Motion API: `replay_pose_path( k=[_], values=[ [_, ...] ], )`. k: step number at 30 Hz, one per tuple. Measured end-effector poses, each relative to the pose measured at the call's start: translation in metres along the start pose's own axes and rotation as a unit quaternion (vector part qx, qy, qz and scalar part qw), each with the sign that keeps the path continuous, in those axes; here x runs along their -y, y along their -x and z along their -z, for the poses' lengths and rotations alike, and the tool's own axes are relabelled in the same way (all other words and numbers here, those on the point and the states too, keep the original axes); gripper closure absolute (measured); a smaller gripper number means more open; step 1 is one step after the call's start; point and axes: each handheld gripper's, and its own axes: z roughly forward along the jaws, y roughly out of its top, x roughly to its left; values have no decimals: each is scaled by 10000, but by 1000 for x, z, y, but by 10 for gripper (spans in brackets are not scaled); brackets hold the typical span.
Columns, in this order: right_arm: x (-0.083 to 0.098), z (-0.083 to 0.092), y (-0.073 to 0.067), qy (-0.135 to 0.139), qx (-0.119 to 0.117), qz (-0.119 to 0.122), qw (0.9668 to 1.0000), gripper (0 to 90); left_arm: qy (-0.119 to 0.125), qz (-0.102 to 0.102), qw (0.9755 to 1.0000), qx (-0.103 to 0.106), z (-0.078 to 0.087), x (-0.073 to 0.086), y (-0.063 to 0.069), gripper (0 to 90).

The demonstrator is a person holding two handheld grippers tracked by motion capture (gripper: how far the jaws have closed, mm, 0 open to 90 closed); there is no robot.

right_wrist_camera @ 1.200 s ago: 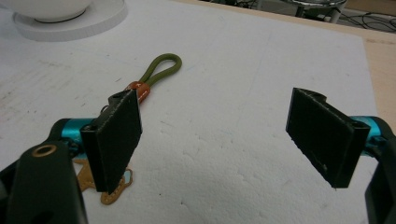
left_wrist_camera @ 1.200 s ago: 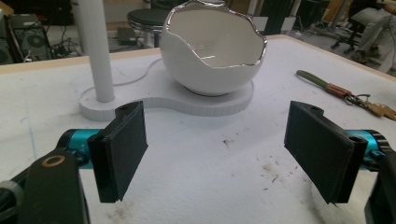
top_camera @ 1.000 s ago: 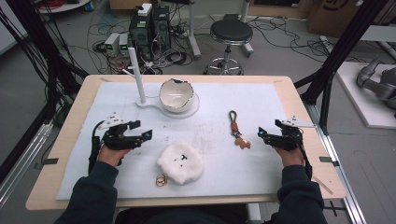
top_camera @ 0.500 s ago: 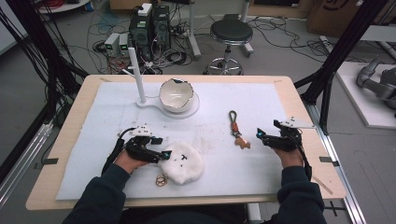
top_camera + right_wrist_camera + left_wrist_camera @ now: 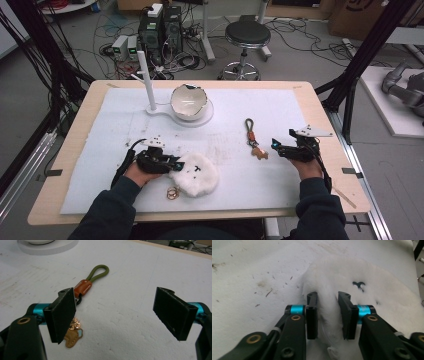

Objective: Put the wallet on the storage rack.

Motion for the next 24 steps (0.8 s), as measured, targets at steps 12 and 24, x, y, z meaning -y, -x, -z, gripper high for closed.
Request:
replay_pose_path(
  k=[12,24],
  values=[
    [-25,-20,-67,12,-1479,525,9876,236,1378,-580,9861,-729,14,-20,14,780],
    [-35,-60,-139,-372,-2511,1209,9597,395,1605,-1027,9805,-481,7,-28,28,779]
  ],
)
